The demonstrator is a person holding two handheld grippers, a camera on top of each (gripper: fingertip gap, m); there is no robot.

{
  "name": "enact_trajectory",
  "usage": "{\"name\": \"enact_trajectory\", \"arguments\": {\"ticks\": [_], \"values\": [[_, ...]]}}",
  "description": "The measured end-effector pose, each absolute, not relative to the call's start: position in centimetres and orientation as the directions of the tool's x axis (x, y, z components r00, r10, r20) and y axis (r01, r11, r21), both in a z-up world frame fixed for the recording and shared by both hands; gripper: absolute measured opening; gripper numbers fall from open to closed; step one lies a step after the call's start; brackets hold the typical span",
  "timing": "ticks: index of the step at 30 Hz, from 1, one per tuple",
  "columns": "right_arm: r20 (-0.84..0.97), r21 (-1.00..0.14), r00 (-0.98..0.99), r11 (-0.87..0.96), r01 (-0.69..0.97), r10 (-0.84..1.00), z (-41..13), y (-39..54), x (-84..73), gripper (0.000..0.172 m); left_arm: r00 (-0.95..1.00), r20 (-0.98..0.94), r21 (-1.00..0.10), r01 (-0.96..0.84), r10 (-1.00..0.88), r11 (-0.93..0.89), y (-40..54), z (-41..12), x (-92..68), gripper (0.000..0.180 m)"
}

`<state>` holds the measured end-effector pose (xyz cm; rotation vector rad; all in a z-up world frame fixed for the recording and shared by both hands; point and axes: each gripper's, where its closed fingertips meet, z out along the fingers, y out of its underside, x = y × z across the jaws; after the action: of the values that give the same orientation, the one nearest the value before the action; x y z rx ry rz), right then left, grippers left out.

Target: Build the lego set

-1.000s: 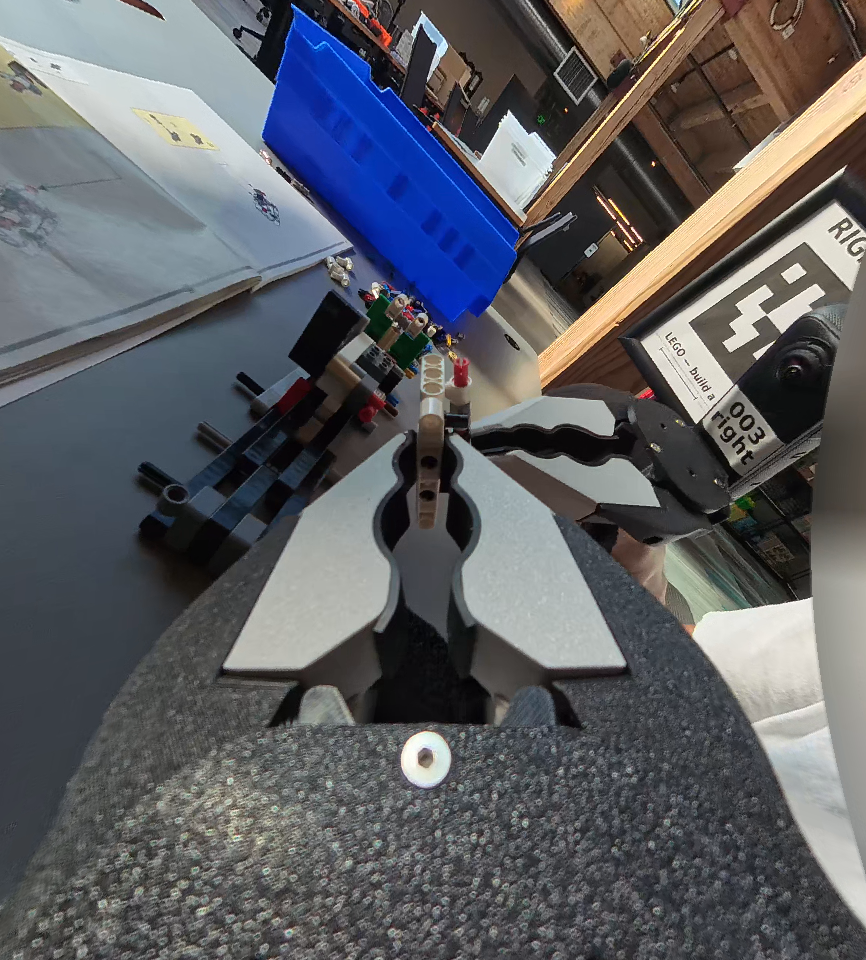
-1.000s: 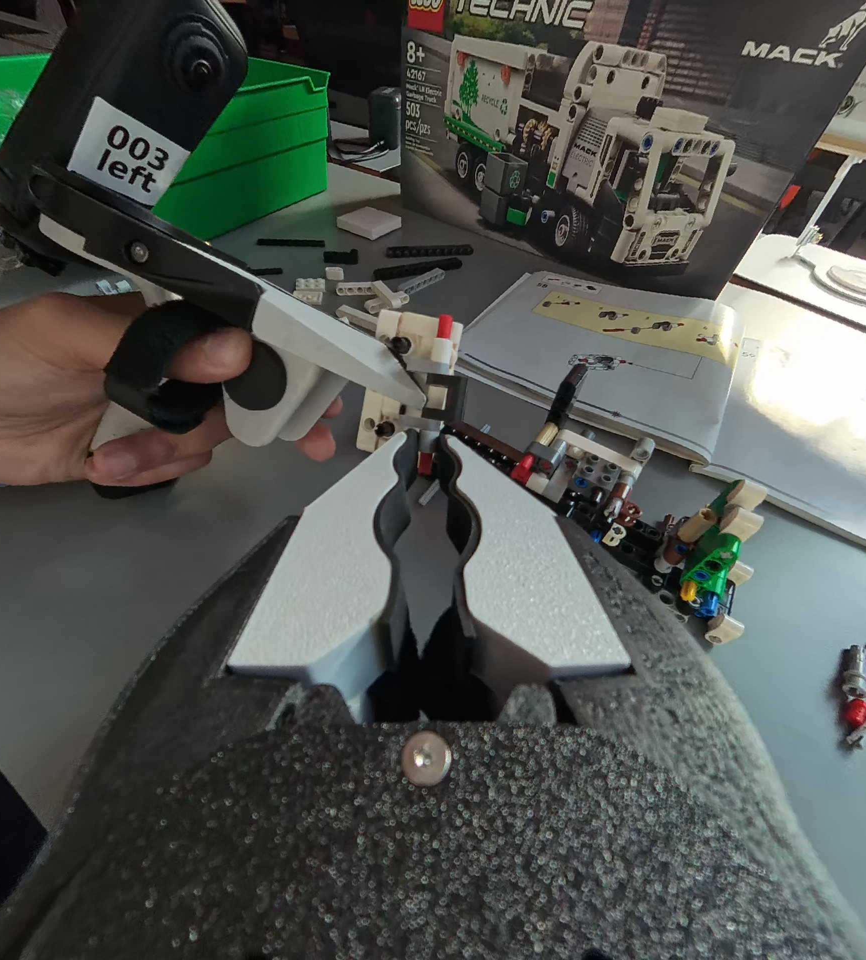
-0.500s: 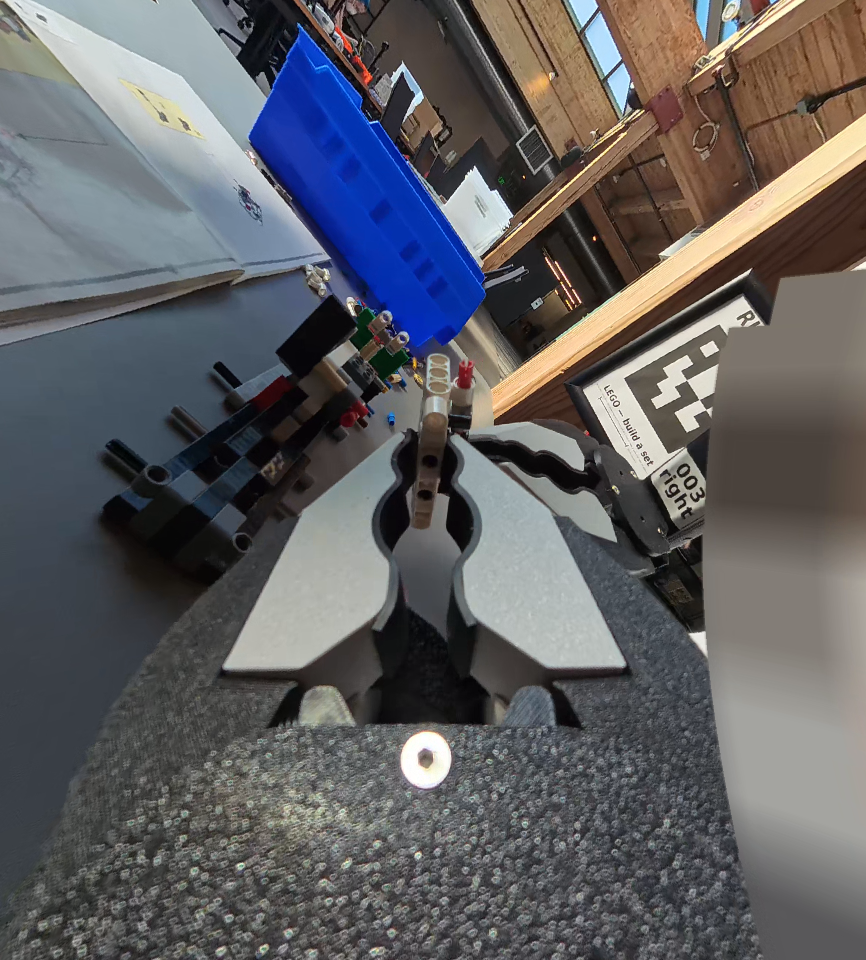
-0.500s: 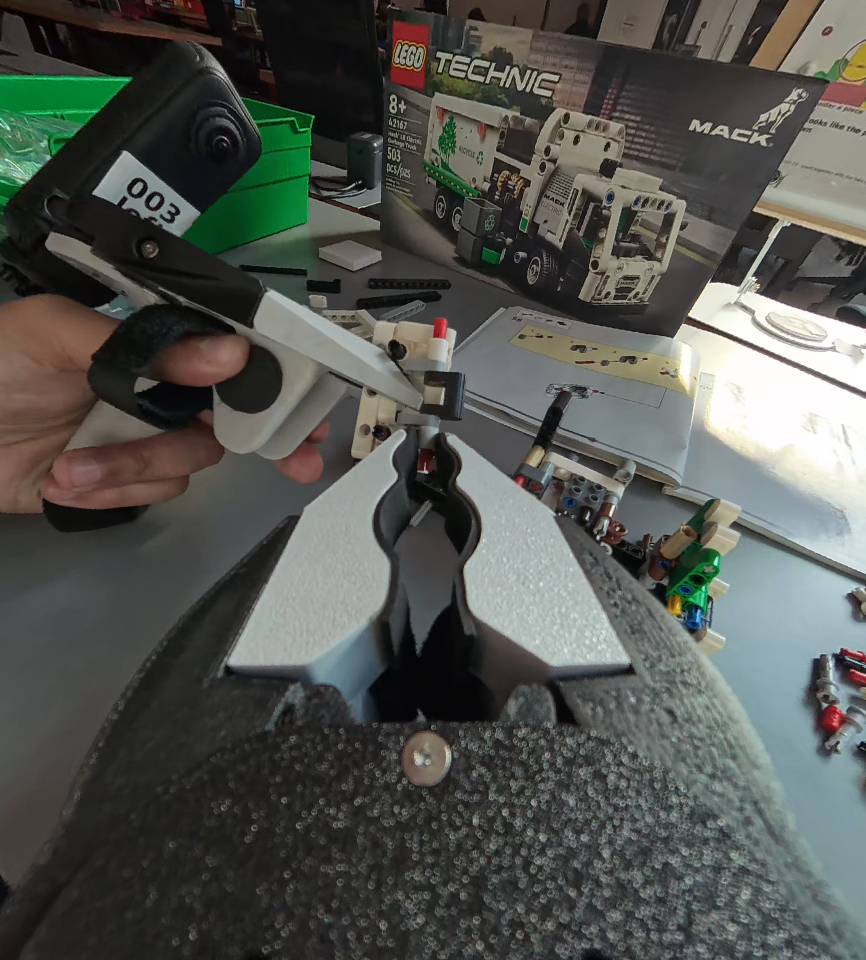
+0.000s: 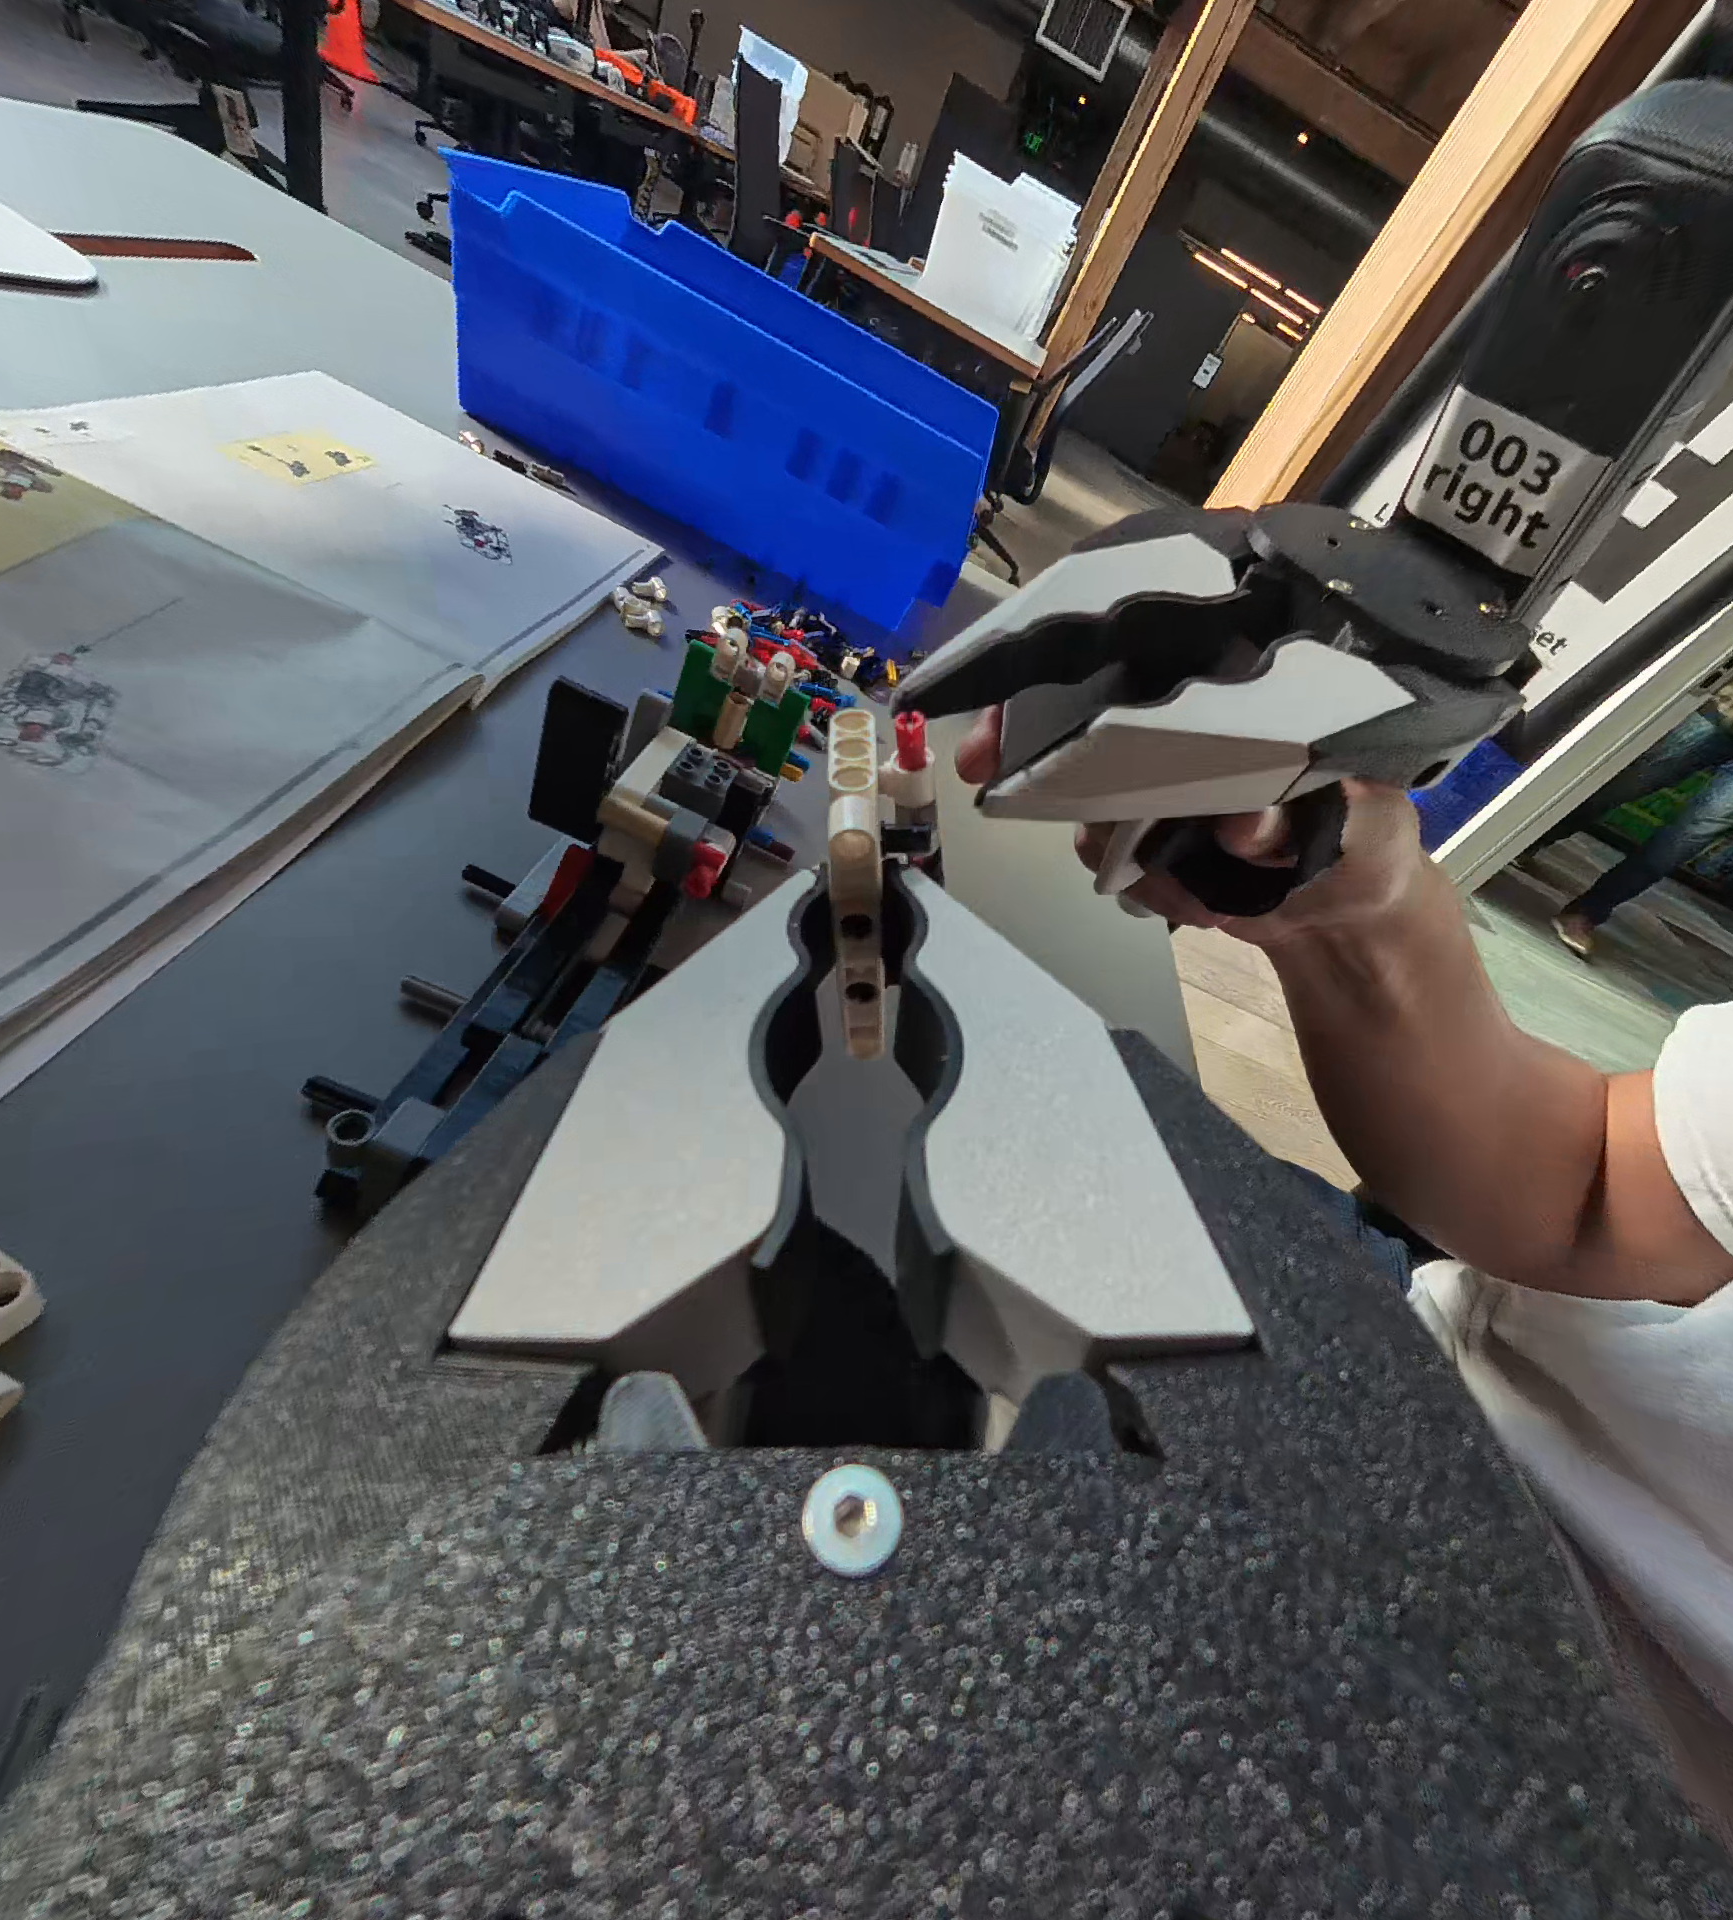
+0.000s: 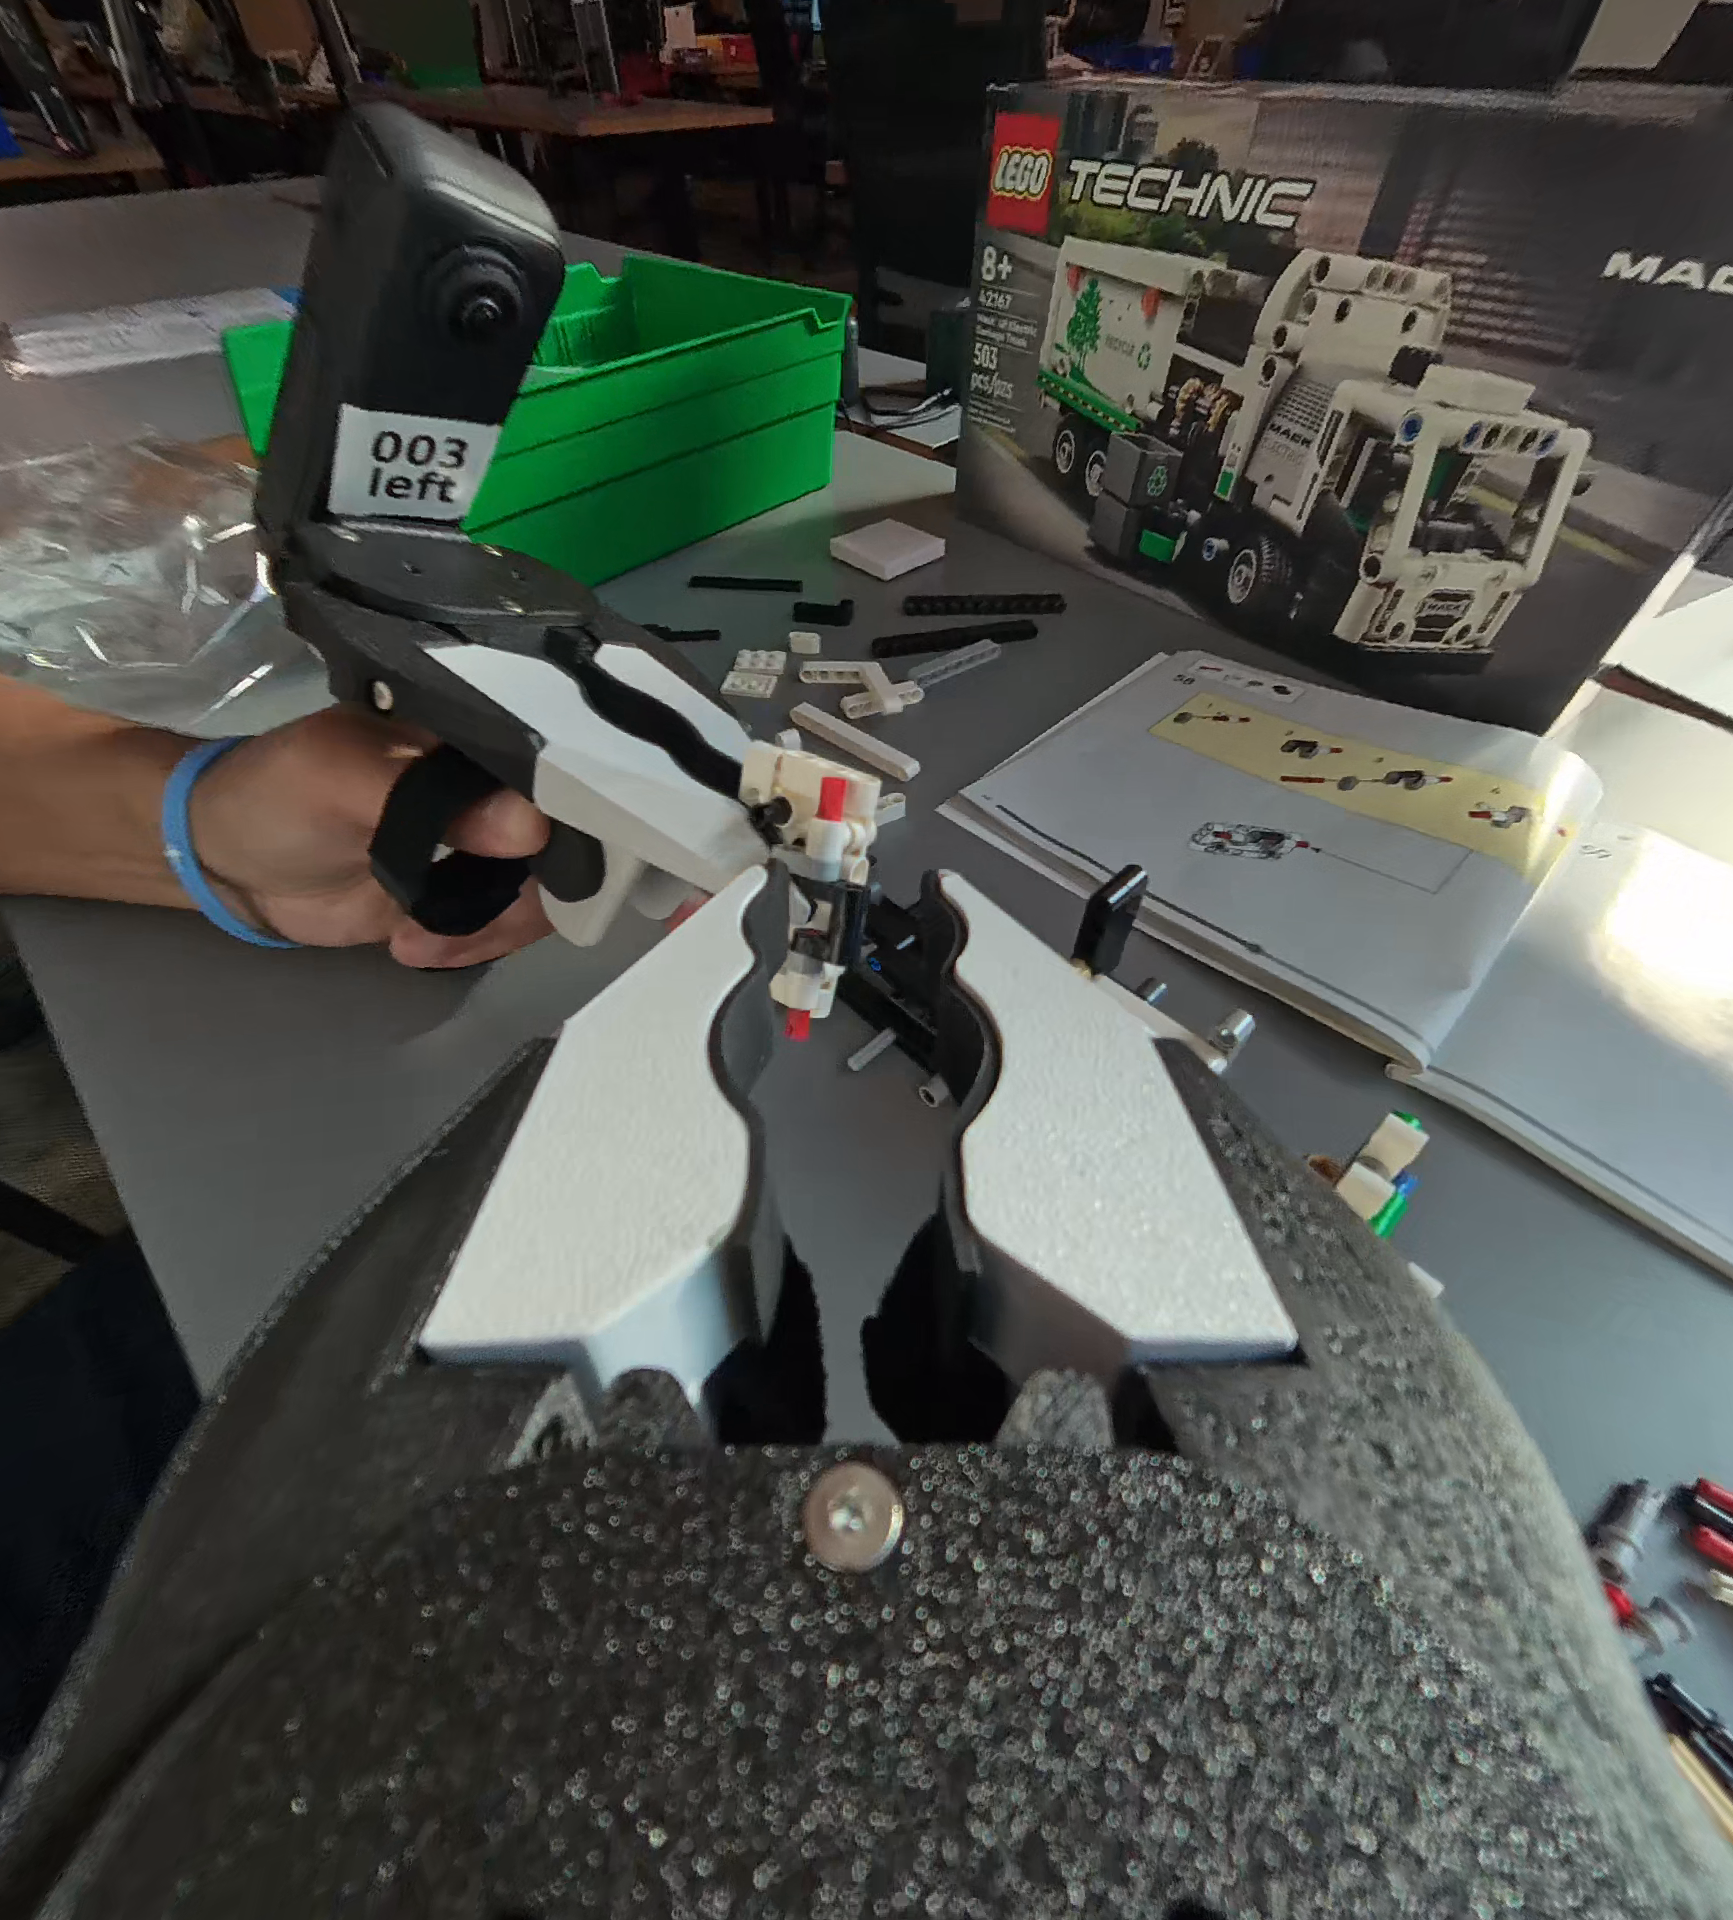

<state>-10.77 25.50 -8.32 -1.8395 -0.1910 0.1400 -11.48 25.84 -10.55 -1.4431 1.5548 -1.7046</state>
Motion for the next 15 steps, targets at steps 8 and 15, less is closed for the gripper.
{"name": "enact_trajectory", "arguments": {"ticks": [8,15], "values": [[0.004,-0.977,0.991,-0.212,0.033,0.133,-8.8,26.7,-11.6,0.013,-0.302,0.288,-0.931,-0.309,-0.909,-0.192,26.4,-11.1,-11.3,0.006],[-0.007,-0.979,0.996,-0.204,0.013,0.093,-9.3,27.2,-11.5,0.009,-0.297,0.223,-0.946,-0.295,-0.928,-0.133,26.0,-11.1,-11.4,0.006]]}}
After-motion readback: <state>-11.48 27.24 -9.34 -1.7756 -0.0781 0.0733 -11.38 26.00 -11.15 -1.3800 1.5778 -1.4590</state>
